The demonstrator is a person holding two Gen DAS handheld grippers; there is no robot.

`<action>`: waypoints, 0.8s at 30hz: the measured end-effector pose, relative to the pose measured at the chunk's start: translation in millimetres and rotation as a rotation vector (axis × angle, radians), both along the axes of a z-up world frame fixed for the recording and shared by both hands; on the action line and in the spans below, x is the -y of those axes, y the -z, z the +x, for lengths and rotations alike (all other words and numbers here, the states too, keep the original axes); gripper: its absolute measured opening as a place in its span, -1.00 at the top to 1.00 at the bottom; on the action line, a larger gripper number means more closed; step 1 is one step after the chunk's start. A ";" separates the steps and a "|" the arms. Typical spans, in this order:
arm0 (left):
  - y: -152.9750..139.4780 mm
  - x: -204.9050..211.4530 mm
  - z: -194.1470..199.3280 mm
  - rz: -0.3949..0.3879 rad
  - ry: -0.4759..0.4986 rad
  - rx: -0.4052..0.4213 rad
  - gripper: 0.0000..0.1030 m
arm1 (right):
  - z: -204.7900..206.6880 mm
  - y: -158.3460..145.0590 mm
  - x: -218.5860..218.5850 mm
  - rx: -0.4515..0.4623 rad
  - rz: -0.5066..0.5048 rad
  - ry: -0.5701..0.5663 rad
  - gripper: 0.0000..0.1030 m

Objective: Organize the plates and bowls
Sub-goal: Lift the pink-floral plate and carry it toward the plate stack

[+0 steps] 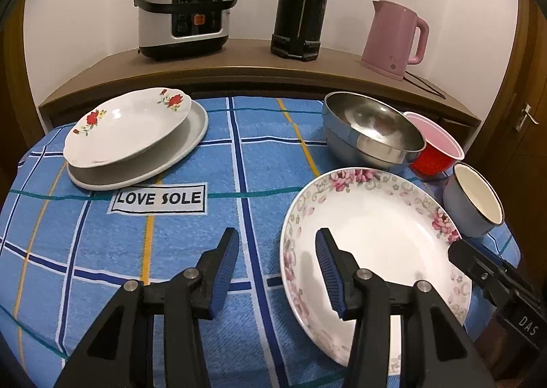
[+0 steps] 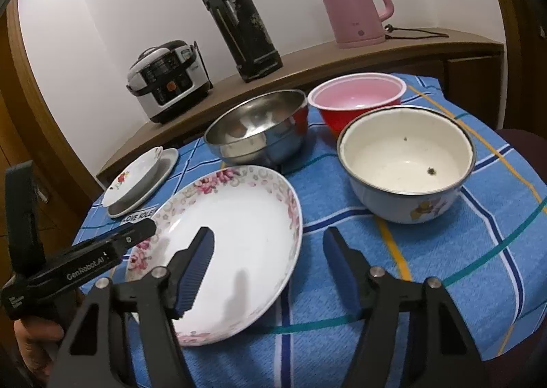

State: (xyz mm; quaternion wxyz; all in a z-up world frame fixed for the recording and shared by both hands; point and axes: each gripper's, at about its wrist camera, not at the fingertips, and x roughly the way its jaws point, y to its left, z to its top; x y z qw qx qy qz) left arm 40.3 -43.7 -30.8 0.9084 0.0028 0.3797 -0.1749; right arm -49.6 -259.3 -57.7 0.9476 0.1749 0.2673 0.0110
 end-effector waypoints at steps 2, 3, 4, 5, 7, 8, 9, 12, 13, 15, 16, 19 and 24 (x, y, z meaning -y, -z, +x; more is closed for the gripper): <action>2.1 2.5 0.4 0.004 0.001 -0.006 0.04 | 2.0 2.5 1.3 -0.014 -0.001 0.010 -0.30; 3.6 4.1 1.1 0.006 0.001 -0.012 0.04 | 2.9 3.7 2.0 -0.019 0.004 0.008 -0.30; 4.3 5.1 1.2 0.007 0.000 -0.015 0.04 | 3.8 5.0 2.9 -0.024 0.013 0.004 -0.30; 5.3 6.1 1.7 0.005 0.000 -0.021 0.04 | 4.5 5.9 3.8 -0.029 0.021 0.001 -0.30; 6.3 7.2 2.1 0.002 -0.003 -0.026 0.04 | 5.3 6.4 4.7 -0.031 0.032 -0.011 -0.28; 6.7 7.9 2.3 0.003 -0.004 -0.027 0.04 | 5.3 6.3 5.1 -0.031 0.034 -0.014 -0.20; 7.1 8.8 3.0 0.008 -0.006 -0.028 0.04 | 5.9 6.3 5.7 -0.031 0.037 -0.020 -0.15; 8.5 10.3 4.4 0.017 -0.012 -0.033 0.04 | 7.7 8.6 6.1 -0.041 0.043 -0.031 -0.05; 9.2 10.4 4.9 0.015 -0.013 -0.036 0.04 | 7.9 9.7 6.6 -0.043 0.048 -0.035 -0.04; 10.5 11.5 6.0 0.012 -0.017 -0.044 0.04 | 8.8 10.6 6.6 -0.041 0.056 -0.042 -0.04; 11.2 12.1 6.5 0.010 -0.017 -0.048 0.04 | 9.2 10.6 6.6 -0.038 0.057 -0.045 -0.04; 13.1 13.8 8.0 0.015 -0.021 -0.055 0.04 | 11.5 11.1 6.1 -0.038 0.059 -0.052 -0.04; 15.5 17.0 10.0 0.023 -0.030 -0.066 0.04 | 15.7 14.3 8.6 -0.052 0.068 -0.057 0.10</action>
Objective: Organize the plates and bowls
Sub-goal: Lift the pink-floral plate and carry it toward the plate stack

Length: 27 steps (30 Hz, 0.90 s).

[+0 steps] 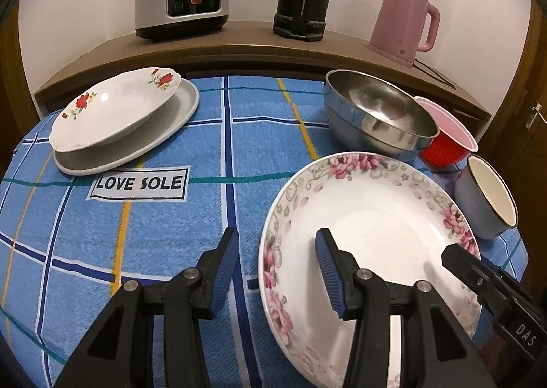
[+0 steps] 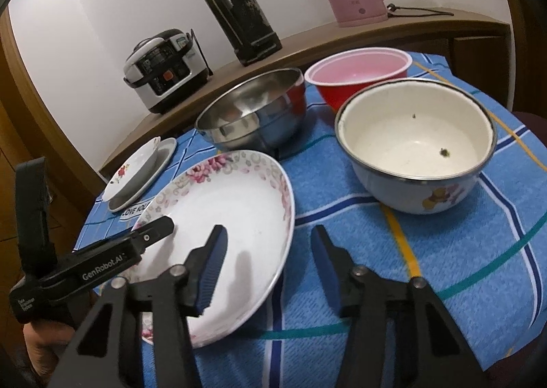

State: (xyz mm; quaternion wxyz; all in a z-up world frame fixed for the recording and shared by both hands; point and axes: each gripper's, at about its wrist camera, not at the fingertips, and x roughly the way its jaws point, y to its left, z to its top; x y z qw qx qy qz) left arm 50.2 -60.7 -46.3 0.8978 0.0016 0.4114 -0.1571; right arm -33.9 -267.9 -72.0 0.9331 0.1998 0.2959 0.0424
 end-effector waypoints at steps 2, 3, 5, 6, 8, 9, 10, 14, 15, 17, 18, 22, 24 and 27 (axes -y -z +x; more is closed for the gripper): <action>0.6 0.9 0.5 0.001 -0.002 0.000 0.04 | 1.7 0.7 0.6 0.000 0.005 -0.003 0.16; 0.6 1.7 0.3 0.004 -0.003 0.002 0.04 | 2.9 1.2 0.7 -0.001 0.008 -0.007 0.18; 0.7 2.7 0.4 0.007 -0.002 0.003 0.04 | 4.7 2.1 0.7 -0.003 0.016 -0.011 0.22; 0.8 3.0 0.5 0.006 -0.002 0.002 0.04 | 5.2 2.2 0.7 -0.002 0.016 -0.011 0.22; 1.0 3.3 1.1 0.004 -0.003 0.002 0.04 | 6.2 2.3 0.9 -0.001 0.012 -0.010 0.22; 1.0 3.1 1.2 0.004 -0.004 0.001 0.04 | 6.8 2.3 1.0 0.000 0.011 -0.011 0.22; 0.5 2.1 1.4 -0.002 -0.005 -0.001 0.04 | 7.0 2.2 1.0 0.000 0.011 -0.012 0.22; -5.6 -9.6 1.8 -0.046 -0.021 0.009 0.04 | 6.9 2.1 1.7 -0.003 0.018 -0.011 0.23; -7.5 -12.1 1.7 -0.055 -0.023 0.015 0.04 | 6.4 2.0 2.3 -0.003 0.021 -0.007 0.23; -9.9 -15.4 1.6 -0.059 -0.029 0.021 0.04 | 6.1 2.1 3.6 -0.002 0.026 -0.003 0.23; -10.2 -17.4 1.9 -0.065 -0.030 0.017 0.04 | 6.7 2.7 3.4 -0.004 0.028 -0.006 0.23; -9.0 -23.4 3.0 -0.100 -0.039 -0.003 0.04 | 7.2 1.9 -0.1 0.000 0.026 -0.025 0.23; -7.9 -20.1 2.5 -0.088 -0.026 -0.005 0.04 | 8.2 3.2 -1.7 -0.003 0.025 -0.031 0.28; -7.2 -11.9 1.5 -0.073 0.001 -0.003 0.04 | 9.2 4.3 -1.2 -0.008 0.024 -0.030 0.45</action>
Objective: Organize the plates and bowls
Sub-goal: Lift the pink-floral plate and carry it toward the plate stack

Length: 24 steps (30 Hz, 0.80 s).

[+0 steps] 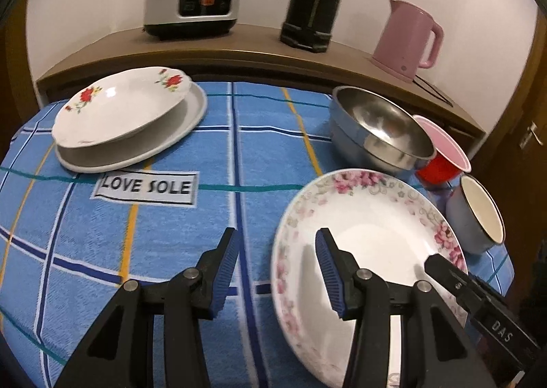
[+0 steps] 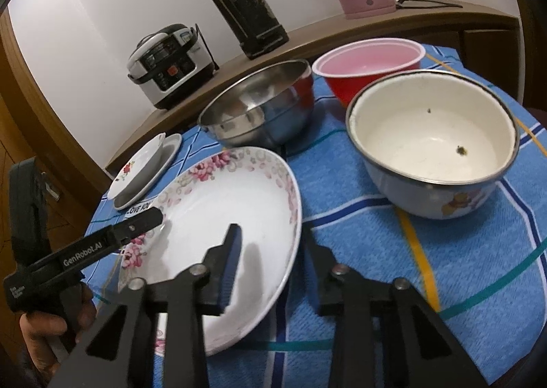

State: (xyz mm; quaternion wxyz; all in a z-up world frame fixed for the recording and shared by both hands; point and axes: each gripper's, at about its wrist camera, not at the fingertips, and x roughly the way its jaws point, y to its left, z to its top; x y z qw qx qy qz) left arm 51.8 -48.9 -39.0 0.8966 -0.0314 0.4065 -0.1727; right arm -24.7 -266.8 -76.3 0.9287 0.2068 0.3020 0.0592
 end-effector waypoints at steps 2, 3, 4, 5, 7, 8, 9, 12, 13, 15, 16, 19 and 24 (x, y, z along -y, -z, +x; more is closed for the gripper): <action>1.3 4.4 -0.3 -0.003 0.019 -0.004 0.04 | 0.3 0.7 1.2 -0.004 0.000 0.003 0.54; 2.2 6.8 -0.4 -0.004 0.029 -0.009 0.04 | 0.5 1.0 1.6 -0.004 0.000 0.002 0.54; 3.5 8.8 -0.5 -0.006 0.039 -0.014 0.05 | 0.5 1.0 1.6 -0.004 -0.001 0.000 0.55; 5.1 10.3 -0.3 -0.010 0.046 -0.023 0.05 | 0.5 1.0 1.5 -0.003 -0.002 -0.001 0.55; 7.8 10.8 0.2 -0.022 0.050 -0.037 0.14 | 0.4 1.2 1.3 0.000 -0.006 -0.003 0.55; 7.6 10.7 -0.2 -0.018 0.051 -0.034 0.19 | 0.5 1.3 1.3 0.001 -0.008 -0.004 0.55; 7.6 10.1 -0.1 -0.015 0.050 -0.034 0.23 | 0.3 1.4 1.0 0.002 -0.012 -0.004 0.55; 8.3 6.8 -0.1 -0.016 0.036 -0.033 0.39 | 0.0 1.9 1.2 0.003 -0.019 0.002 0.62; 8.5 5.5 -0.6 -0.018 0.034 -0.032 0.40 | 0.0 2.1 1.0 0.003 -0.019 0.004 0.65; 8.4 4.3 -1.1 -0.027 0.031 -0.036 0.41 | 0.2 2.0 0.9 0.002 -0.025 0.002 0.66; 8.2 3.4 -1.3 -0.032 0.030 -0.038 0.41 | 0.5 1.6 0.1 0.000 -0.032 0.001 0.66; 8.1 1.8 -2.3 -0.037 0.030 -0.043 0.41 | 0.8 1.2 -0.1 -0.006 -0.034 0.000 0.66; 6.8 -0.2 -4.8 -0.017 0.032 -0.026 0.41 | 0.3 0.5 -1.5 -0.014 -0.032 -0.004 0.66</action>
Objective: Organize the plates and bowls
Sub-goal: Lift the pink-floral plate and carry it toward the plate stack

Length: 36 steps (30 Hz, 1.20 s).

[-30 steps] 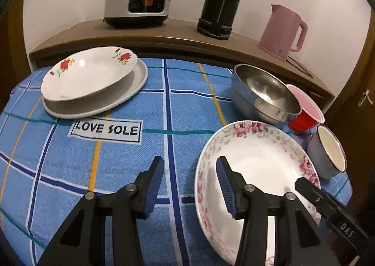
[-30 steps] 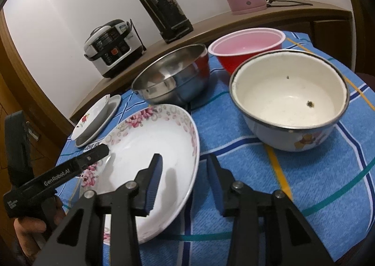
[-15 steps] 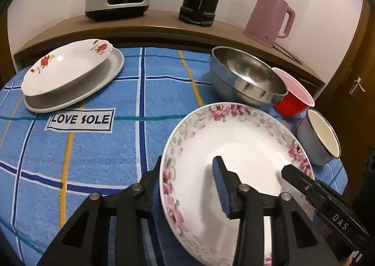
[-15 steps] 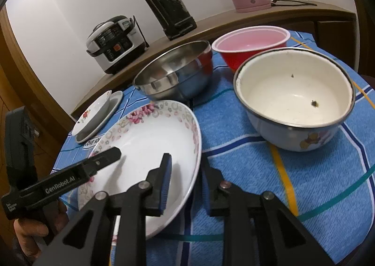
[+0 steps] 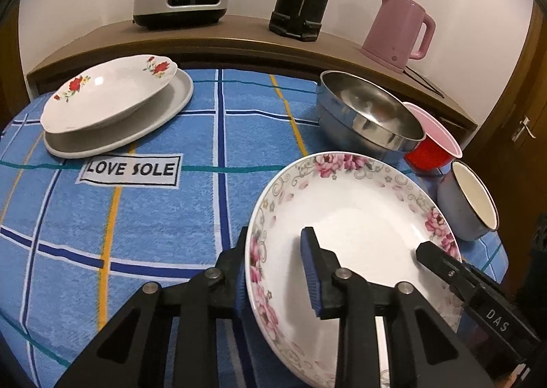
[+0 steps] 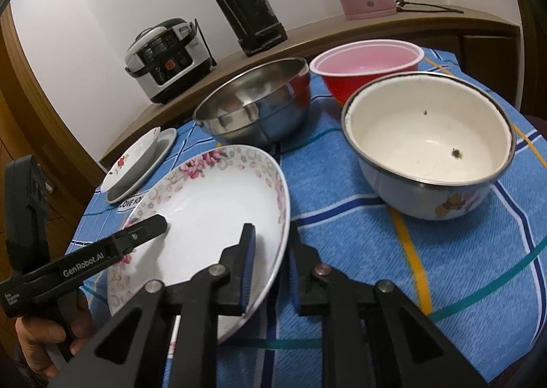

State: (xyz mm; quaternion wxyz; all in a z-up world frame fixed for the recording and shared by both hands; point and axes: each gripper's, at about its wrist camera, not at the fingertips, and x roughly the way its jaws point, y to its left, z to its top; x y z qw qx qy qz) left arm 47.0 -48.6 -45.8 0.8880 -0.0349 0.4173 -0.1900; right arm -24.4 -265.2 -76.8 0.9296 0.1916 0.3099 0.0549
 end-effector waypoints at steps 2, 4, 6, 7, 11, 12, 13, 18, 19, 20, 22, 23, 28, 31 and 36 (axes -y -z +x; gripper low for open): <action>-1.8 -2.1 -1.1 -0.005 -0.002 0.004 0.41 | 0.7 0.1 0.0 -0.006 0.015 -0.003 0.66; -4.4 -3.9 -2.1 -0.004 -0.004 0.013 0.41 | 1.5 0.2 -1.7 -0.008 0.019 -0.004 0.66; -5.5 -5.1 -2.1 0.007 -0.009 0.017 0.41 | 2.1 0.3 -3.0 -0.010 0.026 -0.008 0.66; -5.2 -6.2 -1.9 0.010 -0.014 0.015 0.41 | 2.2 0.2 -4.2 -0.012 0.026 -0.010 0.66; -4.0 -12.9 -2.2 0.000 -0.030 0.008 0.41 | 3.0 -0.4 -10.3 -0.016 0.021 -0.022 0.66; -4.2 -14.3 -2.3 -0.004 -0.033 0.007 0.41 | 3.3 -0.5 -11.7 -0.018 0.019 -0.026 0.66; -4.5 -16.1 -2.5 -0.010 -0.035 0.006 0.41 | 3.5 -0.9 -13.3 -0.018 0.018 -0.029 0.66; -7.9 -22.5 -4.9 -0.006 -0.044 0.021 0.41 | 4.8 -6.1 -20.0 -0.010 0.011 -0.041 0.66; -8.2 -23.7 -4.8 -0.004 -0.048 0.022 0.41 | 5.0 -7.2 -21.8 -0.008 0.008 -0.043 0.66; -8.4 -25.1 -4.9 -0.003 -0.051 0.022 0.41 | 5.7 -7.8 -22.6 -0.008 0.008 -0.045 0.66; -8.9 -29.3 -4.5 -0.005 -0.058 0.019 0.41 | 7.9 -8.6 -25.1 -0.011 0.005 -0.048 0.66; -9.5 -31.3 -4.3 -0.007 -0.062 0.019 0.41 | 9.3 -9.1 -27.2 -0.013 0.005 -0.048 0.66; -12.8 -45.4 -4.2 -0.014 -0.090 0.024 0.41 | 11.6 -13.6 -38.8 -0.003 -0.003 -0.065 0.66; -14.8 -55.9 -4.6 -0.016 -0.106 0.030 0.41 | 13.6 -15.7 -48.9 0.003 -0.004 -0.080 0.66; -18.1 -77.2 -3.0 -0.030 -0.145 0.033 0.41 | 16.2 -19.4 -66.1 0.015 -0.013 -0.113 0.66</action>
